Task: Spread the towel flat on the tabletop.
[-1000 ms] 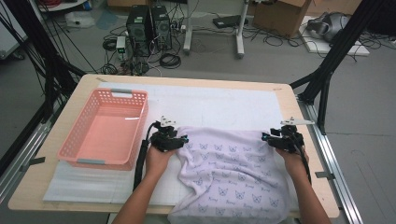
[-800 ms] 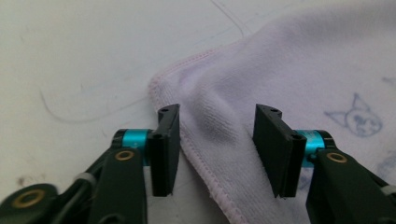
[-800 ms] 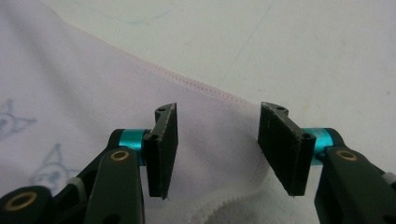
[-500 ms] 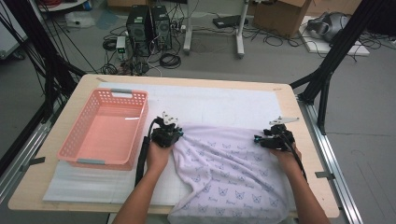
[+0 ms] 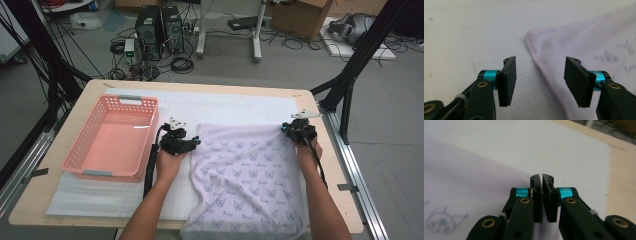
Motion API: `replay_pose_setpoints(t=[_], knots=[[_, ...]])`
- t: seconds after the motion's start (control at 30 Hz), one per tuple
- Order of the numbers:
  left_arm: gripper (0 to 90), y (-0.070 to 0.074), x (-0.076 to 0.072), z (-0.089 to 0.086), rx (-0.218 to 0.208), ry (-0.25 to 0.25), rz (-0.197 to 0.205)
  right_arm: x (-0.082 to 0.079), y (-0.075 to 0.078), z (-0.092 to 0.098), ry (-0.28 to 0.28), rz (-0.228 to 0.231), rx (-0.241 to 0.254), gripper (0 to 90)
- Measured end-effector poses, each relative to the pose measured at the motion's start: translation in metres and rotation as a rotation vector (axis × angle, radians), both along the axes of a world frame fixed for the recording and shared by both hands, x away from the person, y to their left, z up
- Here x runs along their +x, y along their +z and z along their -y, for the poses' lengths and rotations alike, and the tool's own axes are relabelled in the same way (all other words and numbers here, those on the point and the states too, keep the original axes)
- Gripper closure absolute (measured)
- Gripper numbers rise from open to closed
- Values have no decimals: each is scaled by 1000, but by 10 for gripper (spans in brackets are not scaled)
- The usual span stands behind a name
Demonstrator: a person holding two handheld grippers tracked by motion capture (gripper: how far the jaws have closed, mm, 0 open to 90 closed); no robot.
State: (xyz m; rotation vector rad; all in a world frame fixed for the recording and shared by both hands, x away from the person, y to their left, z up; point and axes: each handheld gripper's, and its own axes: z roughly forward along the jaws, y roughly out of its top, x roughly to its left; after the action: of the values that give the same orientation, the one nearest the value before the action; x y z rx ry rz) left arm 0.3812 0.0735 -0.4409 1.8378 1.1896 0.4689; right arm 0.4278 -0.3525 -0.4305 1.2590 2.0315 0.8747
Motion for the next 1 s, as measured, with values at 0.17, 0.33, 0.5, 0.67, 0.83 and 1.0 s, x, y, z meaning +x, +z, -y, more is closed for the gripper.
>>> replay_pose_setpoints(t=[0.17,0.33,0.5,0.67,0.83,1.0], knots=[[427,-3,-4,9,9,-65,-51,4,-4,17,-131,-7,95,891],[432,-9,-2,17,6,-74,-78,-2,1,14,-62,-26,143,782],[870,-9,-5,29,95,-102,-29,-13,8,9,7,-34,176,678],[881,-8,9,5,58,81,-5,-23,19,7,65,-62,220,611],[801,-9,11,-8,18,75,-1,-44,27,5,109,-40,203,578],[504,-7,3,-4,-28,11,-40,-66,13,12,102,-79,199,560]])
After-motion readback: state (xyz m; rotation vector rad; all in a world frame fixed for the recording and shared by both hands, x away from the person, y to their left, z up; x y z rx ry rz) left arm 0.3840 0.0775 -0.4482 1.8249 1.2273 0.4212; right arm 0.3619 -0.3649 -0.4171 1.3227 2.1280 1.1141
